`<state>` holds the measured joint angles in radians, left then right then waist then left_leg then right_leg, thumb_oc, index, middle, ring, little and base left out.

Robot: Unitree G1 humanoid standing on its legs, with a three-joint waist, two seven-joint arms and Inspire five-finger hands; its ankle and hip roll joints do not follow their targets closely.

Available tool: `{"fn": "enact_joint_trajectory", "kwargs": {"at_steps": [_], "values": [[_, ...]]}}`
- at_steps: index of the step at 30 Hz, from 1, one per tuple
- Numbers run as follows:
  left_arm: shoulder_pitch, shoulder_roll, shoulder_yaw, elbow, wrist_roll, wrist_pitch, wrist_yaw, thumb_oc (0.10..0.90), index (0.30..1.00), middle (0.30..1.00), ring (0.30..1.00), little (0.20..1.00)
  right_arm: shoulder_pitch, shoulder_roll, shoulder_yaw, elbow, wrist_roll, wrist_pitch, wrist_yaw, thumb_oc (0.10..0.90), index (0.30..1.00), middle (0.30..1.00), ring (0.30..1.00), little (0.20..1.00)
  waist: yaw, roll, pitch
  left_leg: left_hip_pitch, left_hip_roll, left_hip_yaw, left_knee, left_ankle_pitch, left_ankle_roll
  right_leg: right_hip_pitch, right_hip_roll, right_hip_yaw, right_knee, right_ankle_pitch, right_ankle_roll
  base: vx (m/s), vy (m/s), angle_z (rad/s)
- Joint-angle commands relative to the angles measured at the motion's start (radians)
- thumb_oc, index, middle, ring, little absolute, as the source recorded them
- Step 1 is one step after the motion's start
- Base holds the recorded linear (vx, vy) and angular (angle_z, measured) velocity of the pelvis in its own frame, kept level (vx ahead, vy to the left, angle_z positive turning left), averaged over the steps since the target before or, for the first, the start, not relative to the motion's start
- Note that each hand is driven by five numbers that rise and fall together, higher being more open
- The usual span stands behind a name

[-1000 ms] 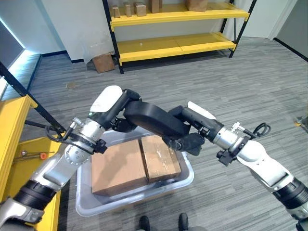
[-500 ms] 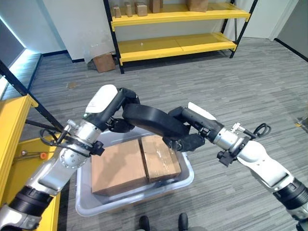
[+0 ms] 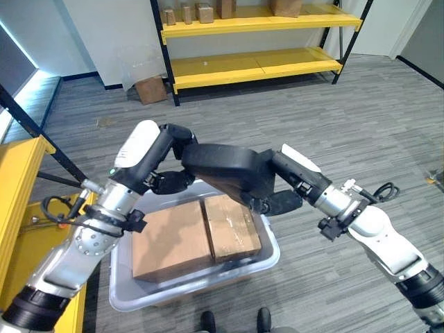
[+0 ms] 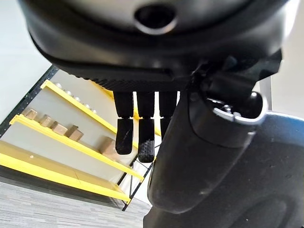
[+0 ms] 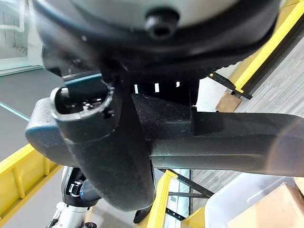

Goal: Move parts from the plastic box to the shelf.

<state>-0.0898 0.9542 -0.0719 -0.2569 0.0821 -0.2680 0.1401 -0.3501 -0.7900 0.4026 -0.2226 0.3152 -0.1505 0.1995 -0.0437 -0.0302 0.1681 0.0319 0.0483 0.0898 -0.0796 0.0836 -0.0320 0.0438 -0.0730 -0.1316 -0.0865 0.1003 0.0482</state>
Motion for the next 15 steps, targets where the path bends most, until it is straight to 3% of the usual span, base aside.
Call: {"fn": "enact_joint_trajectory", "kwargs": {"at_steps": [1, 15], "values": [[-0.087, -0.025, 0.115, -0.070, -0.087, -0.103, 0.077, 0.400, 0.300, 0.300, 0.300, 0.300, -0.030, 0.019, -0.069, -0.042, 0.006, -0.089, -0.038, 0.400, 0.300, 0.300, 0.300, 0.300, 0.016, -0.021, -0.119, 0.057, 0.051, -0.014, -0.008, -0.073, -0.023, 0.010, -0.081, 0.007, 0.002, -0.005, 0.103, 0.00, 0.000, 0.00], [-0.029, -0.049, 0.220, -0.107, -0.089, -0.109, 0.109, 0.400, 0.300, 0.300, 0.300, 0.300, 0.004, 0.023, -0.098, -0.052, -0.006, -0.092, -0.035, 0.400, 0.300, 0.300, 0.300, 0.300, 0.027, -0.025, -0.114, 0.057, 0.050, -0.020, -0.008, -0.075, -0.021, 0.013, -0.081, 0.002, 0.002, -0.008, 0.102, 0.00, 0.000, 0.02]]}}
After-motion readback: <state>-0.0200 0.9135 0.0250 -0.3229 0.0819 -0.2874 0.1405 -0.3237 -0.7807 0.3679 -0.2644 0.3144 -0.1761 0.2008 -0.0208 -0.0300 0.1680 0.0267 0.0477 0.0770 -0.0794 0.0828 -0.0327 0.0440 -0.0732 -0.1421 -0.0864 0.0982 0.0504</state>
